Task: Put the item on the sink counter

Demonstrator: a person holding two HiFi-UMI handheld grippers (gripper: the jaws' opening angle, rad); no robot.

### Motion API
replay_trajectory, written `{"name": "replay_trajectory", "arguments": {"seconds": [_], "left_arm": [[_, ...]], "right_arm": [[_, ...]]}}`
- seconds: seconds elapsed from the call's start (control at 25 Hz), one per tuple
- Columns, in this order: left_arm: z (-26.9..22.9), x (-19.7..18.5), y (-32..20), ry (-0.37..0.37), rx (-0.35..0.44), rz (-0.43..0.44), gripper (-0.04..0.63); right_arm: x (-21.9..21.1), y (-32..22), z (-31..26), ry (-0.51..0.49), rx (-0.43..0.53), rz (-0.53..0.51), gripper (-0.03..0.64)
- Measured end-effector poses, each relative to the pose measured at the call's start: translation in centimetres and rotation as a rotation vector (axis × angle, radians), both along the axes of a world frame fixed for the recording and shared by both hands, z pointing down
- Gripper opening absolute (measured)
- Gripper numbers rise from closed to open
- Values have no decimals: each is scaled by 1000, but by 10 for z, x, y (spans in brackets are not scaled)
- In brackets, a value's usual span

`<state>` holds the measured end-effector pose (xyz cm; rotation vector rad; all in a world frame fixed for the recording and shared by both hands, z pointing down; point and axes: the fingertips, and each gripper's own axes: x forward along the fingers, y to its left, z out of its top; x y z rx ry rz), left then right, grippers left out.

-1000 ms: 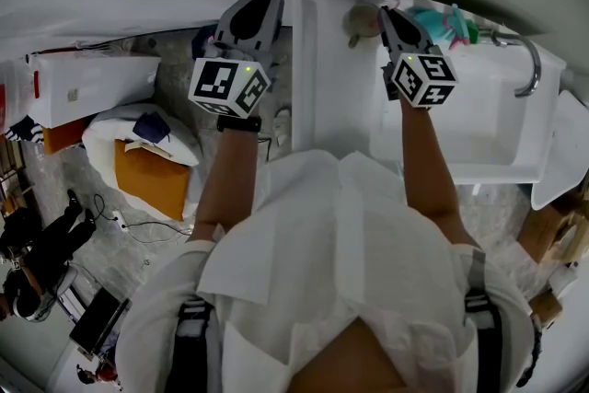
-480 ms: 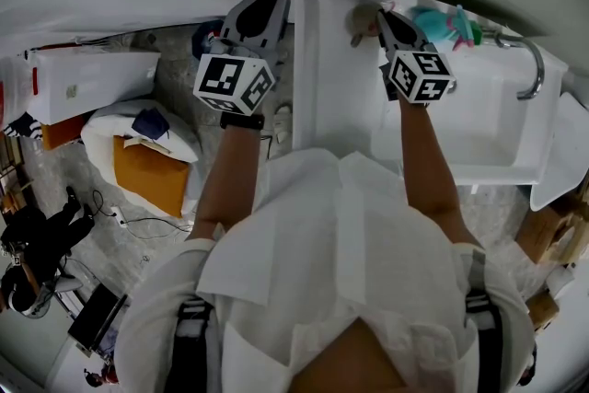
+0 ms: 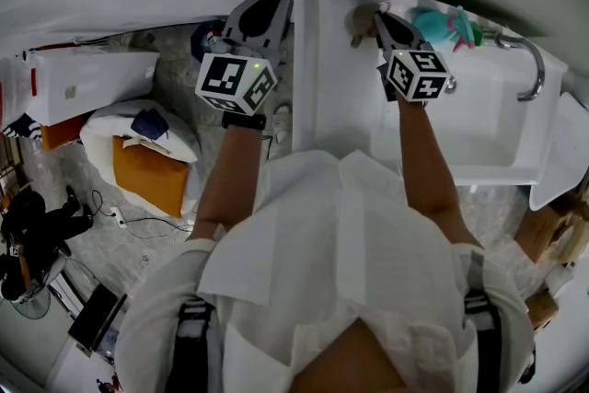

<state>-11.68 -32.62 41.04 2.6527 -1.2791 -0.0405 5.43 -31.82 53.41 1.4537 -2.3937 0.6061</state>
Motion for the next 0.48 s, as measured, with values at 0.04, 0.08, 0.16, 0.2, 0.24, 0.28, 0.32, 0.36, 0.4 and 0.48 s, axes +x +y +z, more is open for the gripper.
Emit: {"name": "replay_trajectory", "arguments": {"seconds": [0.04,0.08,0.16,0.2,0.24,0.28,0.32,0.36,0.4,0.48], "left_arm": [[0,0,0,0,0,0,37],[0,0,0,0,-1,-1,37],[1,-1,0,0,-2,-2,37],[1,-1,0,0,-3,-3,37],[1,-2,1,0,-3,-3,37],[1,-2,1,0,-3,-4,37],[1,-2,1,1,-3,-4,37],[1,-2,0,1,-4,-4,37],[1,-2,0,2,-4,-5,37],[1,-4,0,2,-4,-7,37]], "right_arm": [[0,-1,0,-1,-1,-1,25],[-1,-2,0,-1,-2,-3,25],[-2,-4,0,4,-4,-8,25],[-3,-4,1,6,-6,-10,25],[-3,-5,1,8,-8,-12,25],[-4,-6,1,11,-10,-14,25],[-4,-7,1,15,-12,-15,25],[-5,-9,2,20,-14,-18,25],[-6,-10,2,26,-17,-21,25],[-8,-11,3,35,-22,-26,25]]}}
